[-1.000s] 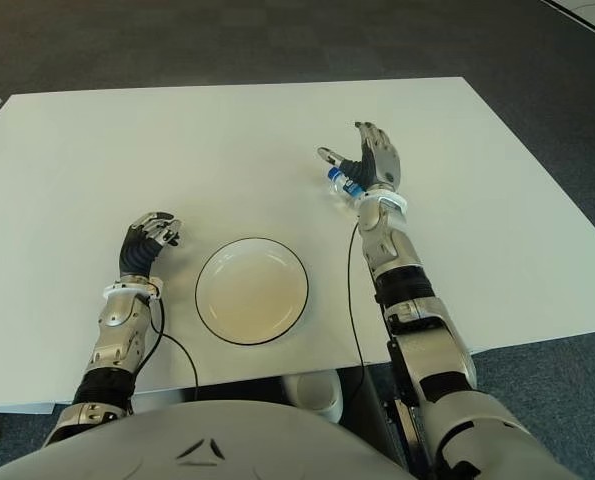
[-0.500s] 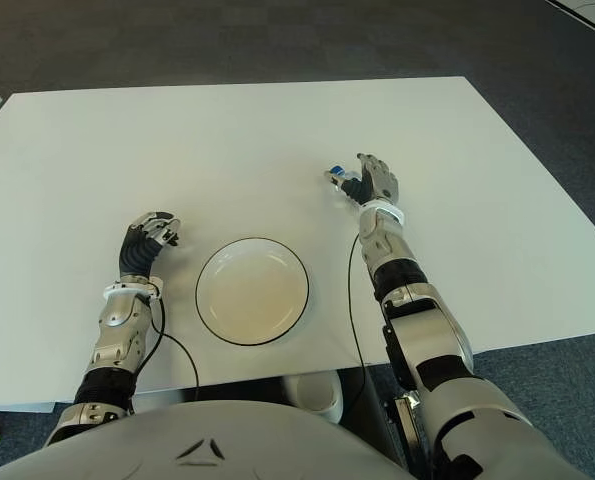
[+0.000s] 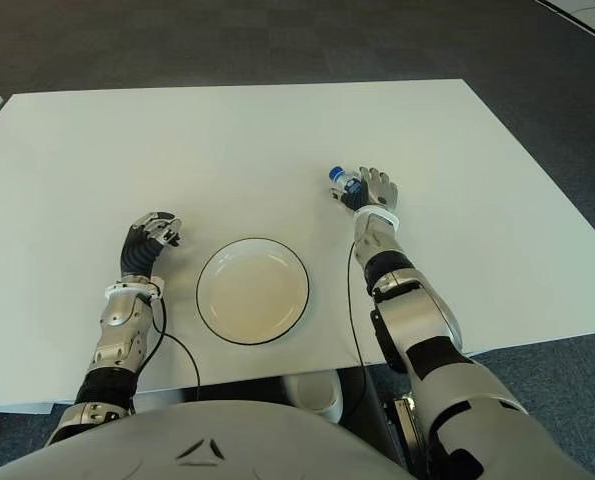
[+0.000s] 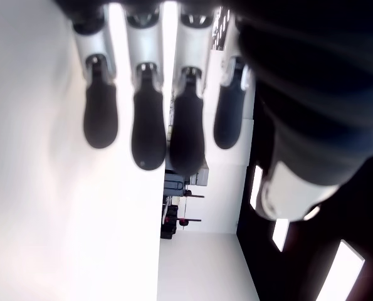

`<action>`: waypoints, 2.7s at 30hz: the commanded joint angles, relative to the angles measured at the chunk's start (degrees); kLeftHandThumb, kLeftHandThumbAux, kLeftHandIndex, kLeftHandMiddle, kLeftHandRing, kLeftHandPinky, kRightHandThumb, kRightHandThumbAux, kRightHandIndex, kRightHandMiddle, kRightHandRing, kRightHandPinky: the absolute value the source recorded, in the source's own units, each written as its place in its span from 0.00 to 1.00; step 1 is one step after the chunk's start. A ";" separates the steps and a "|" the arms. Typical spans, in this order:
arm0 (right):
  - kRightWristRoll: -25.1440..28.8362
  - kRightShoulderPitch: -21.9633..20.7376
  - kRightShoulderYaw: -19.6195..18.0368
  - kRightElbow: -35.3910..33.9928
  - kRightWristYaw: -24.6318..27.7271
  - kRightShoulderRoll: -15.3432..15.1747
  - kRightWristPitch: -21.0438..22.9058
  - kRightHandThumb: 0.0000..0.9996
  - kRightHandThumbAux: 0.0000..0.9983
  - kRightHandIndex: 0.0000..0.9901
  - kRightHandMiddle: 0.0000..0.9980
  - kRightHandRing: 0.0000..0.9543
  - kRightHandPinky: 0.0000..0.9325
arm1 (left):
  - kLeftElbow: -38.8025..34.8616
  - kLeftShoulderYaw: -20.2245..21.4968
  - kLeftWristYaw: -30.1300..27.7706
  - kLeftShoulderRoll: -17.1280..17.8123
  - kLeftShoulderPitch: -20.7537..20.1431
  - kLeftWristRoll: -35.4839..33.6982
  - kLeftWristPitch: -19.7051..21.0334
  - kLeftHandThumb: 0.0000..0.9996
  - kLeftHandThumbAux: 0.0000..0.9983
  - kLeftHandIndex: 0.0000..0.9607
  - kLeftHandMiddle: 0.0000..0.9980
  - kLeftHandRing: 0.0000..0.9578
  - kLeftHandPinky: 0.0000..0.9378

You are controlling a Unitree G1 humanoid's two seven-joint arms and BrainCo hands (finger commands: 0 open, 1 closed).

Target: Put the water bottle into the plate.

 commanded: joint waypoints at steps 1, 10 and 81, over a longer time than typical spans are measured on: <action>0.09 2.39 2.33 4.59 3.70 2.27 2.87 0.48 0.35 0.00 0.00 0.00 0.00 | 0.64 0.40 -0.33 -0.39 0.68 -0.61 0.68 0.71 0.71 0.45 0.65 0.66 0.66; -0.29 2.22 5.41 7.05 7.43 3.04 6.32 0.51 0.39 0.00 0.00 0.00 0.00 | 0.56 0.33 -0.59 -0.35 0.74 -0.95 0.38 0.71 0.71 0.45 0.66 0.67 0.67; 12.58 6.02 -8.14 1.43 -11.17 2.77 -11.26 0.71 0.72 0.44 0.78 0.83 0.88 | 1.67 1.44 -0.47 -0.82 0.64 -1.02 -0.41 0.71 0.71 0.45 0.65 0.66 0.66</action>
